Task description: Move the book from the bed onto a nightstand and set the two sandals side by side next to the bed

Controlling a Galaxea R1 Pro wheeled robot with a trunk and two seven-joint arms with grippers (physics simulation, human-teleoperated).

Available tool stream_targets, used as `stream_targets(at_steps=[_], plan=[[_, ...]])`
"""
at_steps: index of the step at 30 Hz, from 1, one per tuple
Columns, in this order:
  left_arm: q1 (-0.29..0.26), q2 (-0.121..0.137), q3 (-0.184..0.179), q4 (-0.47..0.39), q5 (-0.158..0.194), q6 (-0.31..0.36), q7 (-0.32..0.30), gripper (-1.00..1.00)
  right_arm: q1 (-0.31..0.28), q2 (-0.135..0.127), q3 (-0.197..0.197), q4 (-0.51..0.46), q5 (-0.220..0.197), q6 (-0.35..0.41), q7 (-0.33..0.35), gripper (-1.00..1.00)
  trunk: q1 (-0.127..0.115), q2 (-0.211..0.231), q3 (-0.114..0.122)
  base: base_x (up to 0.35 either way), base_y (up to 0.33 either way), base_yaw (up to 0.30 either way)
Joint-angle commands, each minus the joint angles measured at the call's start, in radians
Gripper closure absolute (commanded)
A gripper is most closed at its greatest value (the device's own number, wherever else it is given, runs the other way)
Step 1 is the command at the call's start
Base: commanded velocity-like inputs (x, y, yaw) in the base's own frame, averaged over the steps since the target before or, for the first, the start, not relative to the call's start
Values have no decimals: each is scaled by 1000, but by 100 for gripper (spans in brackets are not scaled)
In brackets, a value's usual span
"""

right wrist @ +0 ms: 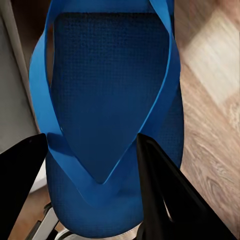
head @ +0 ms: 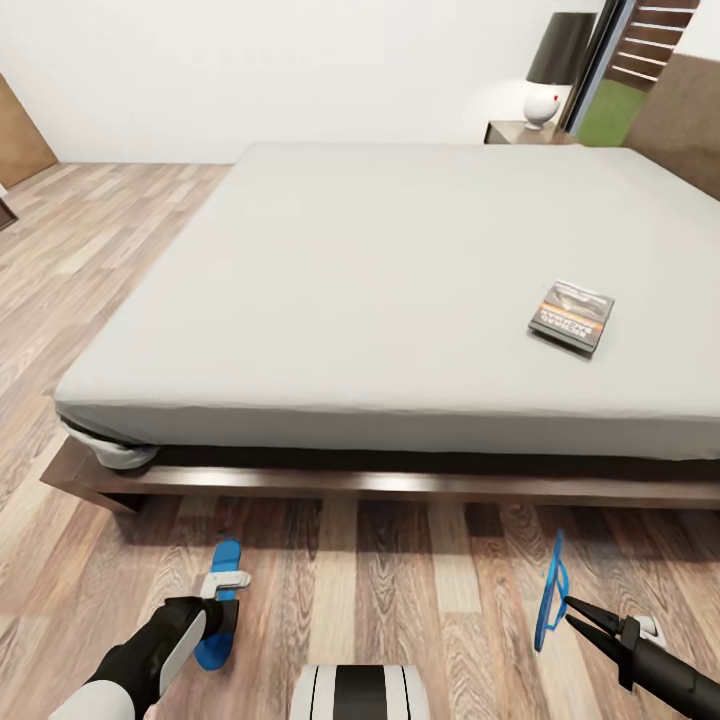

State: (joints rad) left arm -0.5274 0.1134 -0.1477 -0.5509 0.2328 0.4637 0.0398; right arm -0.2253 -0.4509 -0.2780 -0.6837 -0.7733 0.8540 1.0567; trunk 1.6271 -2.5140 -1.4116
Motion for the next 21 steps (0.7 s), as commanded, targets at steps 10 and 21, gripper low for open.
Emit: stream_targets(at_steps=[10,21], plan=[[0,0,-7,-1,8,4,5,100,0,0,-1,0,-1,5,2,100,0,0,-1,96,287,0],[0,-1,-7,-1,8,3,5,100,0,0,-2,0,-1,5,2,100,0,0,-1,-2,199,0]])
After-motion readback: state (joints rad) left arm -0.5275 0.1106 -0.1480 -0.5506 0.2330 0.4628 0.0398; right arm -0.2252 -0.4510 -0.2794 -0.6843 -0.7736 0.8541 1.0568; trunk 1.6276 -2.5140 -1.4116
